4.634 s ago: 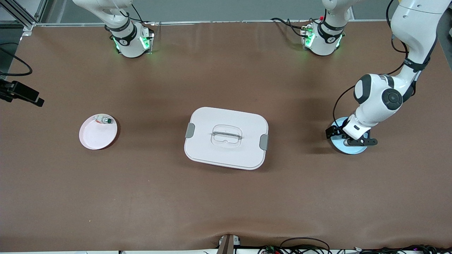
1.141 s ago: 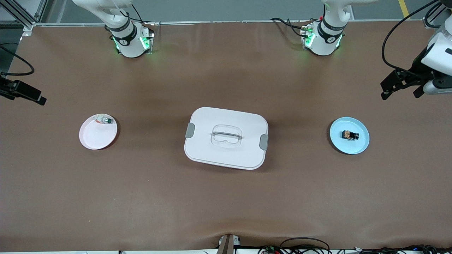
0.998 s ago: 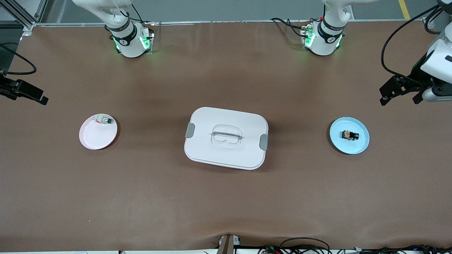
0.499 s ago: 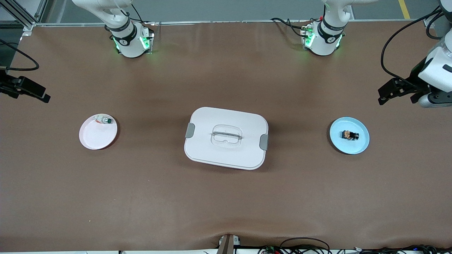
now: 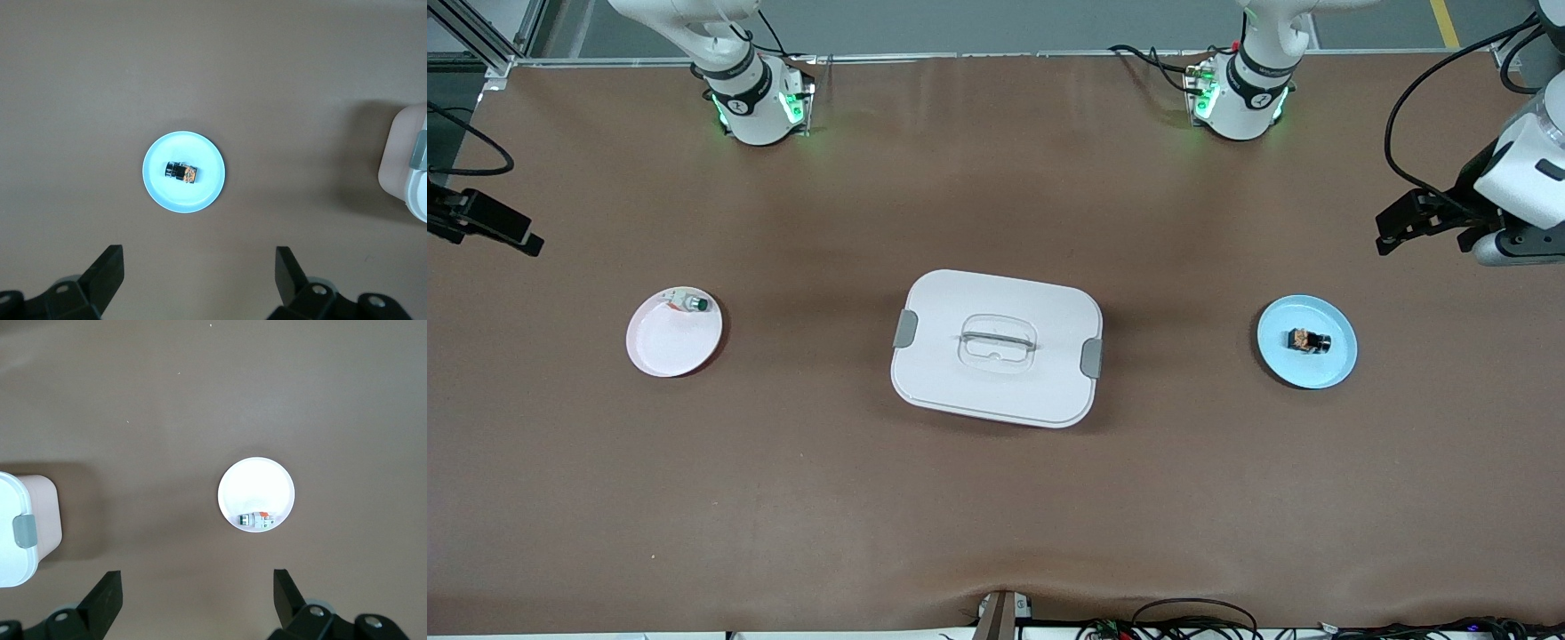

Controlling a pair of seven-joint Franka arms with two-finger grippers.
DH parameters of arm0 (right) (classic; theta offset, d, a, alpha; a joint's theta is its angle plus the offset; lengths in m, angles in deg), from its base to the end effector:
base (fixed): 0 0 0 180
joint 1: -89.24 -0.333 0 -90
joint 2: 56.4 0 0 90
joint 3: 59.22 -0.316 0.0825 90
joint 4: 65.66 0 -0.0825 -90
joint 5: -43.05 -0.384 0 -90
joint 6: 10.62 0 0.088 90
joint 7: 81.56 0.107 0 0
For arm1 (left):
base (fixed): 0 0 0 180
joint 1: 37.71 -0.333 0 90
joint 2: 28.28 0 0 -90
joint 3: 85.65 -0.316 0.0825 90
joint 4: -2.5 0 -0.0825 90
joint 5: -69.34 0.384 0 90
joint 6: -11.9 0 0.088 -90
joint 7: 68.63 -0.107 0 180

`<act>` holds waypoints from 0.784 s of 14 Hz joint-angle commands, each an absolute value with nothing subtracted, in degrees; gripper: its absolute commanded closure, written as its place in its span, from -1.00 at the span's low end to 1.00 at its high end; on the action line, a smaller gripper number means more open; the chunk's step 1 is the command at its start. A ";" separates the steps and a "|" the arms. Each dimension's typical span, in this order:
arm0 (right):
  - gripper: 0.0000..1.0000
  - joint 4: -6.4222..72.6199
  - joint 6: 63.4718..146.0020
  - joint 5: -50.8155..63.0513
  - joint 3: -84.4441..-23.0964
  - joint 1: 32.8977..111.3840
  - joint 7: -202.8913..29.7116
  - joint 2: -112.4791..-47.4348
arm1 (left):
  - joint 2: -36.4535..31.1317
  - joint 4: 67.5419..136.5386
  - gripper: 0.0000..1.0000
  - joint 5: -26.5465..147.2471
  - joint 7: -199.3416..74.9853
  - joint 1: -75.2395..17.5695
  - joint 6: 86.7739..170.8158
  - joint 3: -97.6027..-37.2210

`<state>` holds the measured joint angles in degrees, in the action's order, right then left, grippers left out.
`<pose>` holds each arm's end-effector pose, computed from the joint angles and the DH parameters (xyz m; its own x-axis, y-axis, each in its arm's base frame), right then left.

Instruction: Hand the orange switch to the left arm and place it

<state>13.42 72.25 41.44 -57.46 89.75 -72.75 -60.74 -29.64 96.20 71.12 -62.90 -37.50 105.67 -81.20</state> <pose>0.5649 -0.0183 0.6600 0.9820 -0.1886 -0.0133 -0.1889 -0.9817 -0.0238 0.5511 -0.0423 0.6129 0.9995 0.0166 0.0280 0.0174 -0.9994 -0.0302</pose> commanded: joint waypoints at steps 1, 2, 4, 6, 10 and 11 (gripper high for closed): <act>-1.00 17.92 74.80 41.91 -57.73 90.12 -72.86 -57.20 | -29.25 95.05 -1.00 70.40 -64.06 -37.36 104.44 -81.17; -1.00 18.45 75.42 41.91 -57.73 90.12 -72.94 -57.11 | -29.16 95.05 -1.00 70.31 -63.88 -37.10 104.36 -81.17; -1.00 18.54 75.51 41.91 -57.81 90.03 -73.38 -56.85 | -29.34 95.05 -1.00 70.13 -64.84 -37.71 103.57 -81.17; -1.00 18.54 75.69 42.08 -57.73 90.12 -77.05 -56.84 | -29.60 95.05 -1.00 69.26 -66.60 -37.97 103.48 -81.17; -1.00 18.54 75.86 43.49 -57.73 90.12 -81.03 -56.84 | -29.69 95.23 -1.00 68.90 -66.43 -37.89 103.48 -81.26; -1.00 18.54 75.95 43.49 -57.73 90.12 -81.03 -56.84 | -29.69 95.23 -1.00 68.82 -66.43 -37.89 103.48 -81.26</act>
<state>16.62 74.97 42.36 -57.42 89.76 -79.92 -58.49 -29.59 96.12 69.82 -65.25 -37.71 104.75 -81.20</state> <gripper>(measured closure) 0.000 0.000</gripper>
